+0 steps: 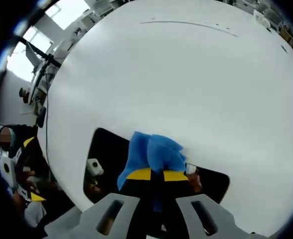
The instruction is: Wipe the mirror surface with the cleaning cloth until all visible marks leave the cleaned area.
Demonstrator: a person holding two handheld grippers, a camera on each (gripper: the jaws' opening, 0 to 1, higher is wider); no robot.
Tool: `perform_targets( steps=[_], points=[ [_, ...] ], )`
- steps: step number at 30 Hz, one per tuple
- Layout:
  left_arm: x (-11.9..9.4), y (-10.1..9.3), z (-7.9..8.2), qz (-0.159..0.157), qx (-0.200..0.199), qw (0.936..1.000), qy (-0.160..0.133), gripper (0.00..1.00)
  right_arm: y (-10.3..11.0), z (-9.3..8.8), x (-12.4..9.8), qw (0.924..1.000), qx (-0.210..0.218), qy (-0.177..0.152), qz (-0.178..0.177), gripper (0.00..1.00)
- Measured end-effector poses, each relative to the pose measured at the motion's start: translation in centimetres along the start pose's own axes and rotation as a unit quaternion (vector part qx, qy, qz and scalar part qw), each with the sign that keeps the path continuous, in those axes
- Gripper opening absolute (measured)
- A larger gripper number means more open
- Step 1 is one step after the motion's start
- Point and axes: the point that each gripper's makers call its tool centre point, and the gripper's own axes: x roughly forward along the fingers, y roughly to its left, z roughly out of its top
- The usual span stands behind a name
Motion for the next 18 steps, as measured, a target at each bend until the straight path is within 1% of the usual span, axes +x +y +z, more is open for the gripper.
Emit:
perform_targets(
  steps=[6, 12, 18],
  points=[
    [0.0, -0.2, 0.3, 0.0, 0.0, 1.0, -0.002, 1.0, -1.2, -0.1, 0.0, 1.0, 0.003, 0.001, -0.004, 0.0],
    [0.1, 0.0, 0.4, 0.002, -0.002, 1.0, -0.003, 1.0, -1.6, -0.7, -0.6, 1.0, 0.006, 0.0, -0.005, 0.0],
    [0.1, -0.1, 0.5, 0.002, 0.0, 1.0, -0.003, 1.0, -2.1, -0.9, -0.7, 1.0, 0.009, 0.001, -0.005, 0.0]
  ],
)
